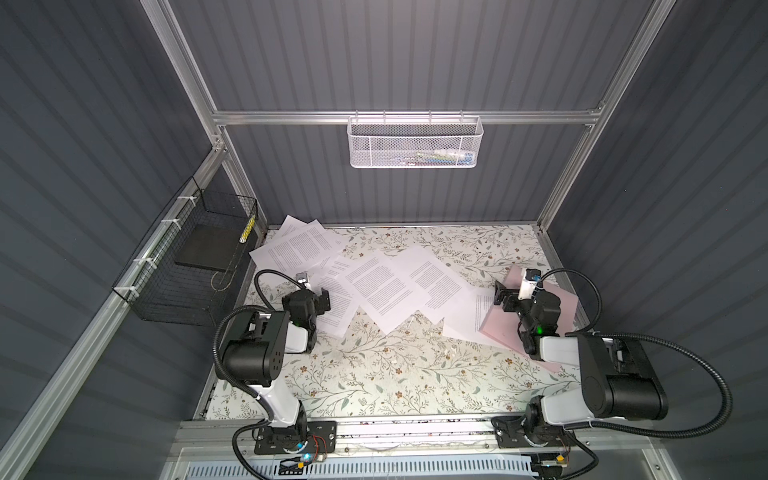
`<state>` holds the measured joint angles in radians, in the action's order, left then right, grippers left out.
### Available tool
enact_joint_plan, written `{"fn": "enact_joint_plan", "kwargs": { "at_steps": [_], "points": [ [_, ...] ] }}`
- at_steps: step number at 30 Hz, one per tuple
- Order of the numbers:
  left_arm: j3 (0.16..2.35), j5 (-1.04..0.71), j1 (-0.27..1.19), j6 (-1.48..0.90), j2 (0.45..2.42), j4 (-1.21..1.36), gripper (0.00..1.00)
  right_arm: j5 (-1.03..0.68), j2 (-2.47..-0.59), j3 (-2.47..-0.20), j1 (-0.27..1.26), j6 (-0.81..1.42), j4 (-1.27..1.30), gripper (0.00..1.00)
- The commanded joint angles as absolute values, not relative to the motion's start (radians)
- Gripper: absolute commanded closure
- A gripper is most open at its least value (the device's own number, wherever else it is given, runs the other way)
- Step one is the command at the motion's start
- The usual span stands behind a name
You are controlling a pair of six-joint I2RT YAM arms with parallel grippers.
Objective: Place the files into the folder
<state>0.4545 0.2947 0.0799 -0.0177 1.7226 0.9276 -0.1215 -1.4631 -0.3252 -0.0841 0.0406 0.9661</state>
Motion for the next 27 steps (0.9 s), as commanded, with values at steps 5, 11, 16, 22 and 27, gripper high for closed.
{"fn": "enact_joint_plan", "kwargs": {
  "at_steps": [5, 11, 16, 22, 27],
  "points": [
    [0.465, 0.295, 0.087, -0.005, 1.718, 0.93, 0.0, -0.132, -1.457, -0.317, -0.08, 0.031, 0.989, 0.01],
    [0.47, 0.292, 0.087, -0.005, 1.719, 0.923, 0.0, -0.132, -1.457, -0.318, -0.08, 0.031, 0.989, 0.01],
    [0.562, 0.482, 0.104, -0.066, 1.558, 0.616, 0.0, 0.067, -1.376, -0.336, -0.06, 0.082, 0.89, 0.01],
    [0.992, 0.458, 0.161, -0.419, 1.44, -0.199, 0.0, 0.462, -1.126, -0.516, -0.018, 0.492, 0.268, 0.01],
    [0.93, 0.049, 0.215, -0.536, 1.32, -0.197, 0.0, 0.239, -1.06, -0.525, -0.18, 0.66, 0.137, 0.01]
  ]
}}
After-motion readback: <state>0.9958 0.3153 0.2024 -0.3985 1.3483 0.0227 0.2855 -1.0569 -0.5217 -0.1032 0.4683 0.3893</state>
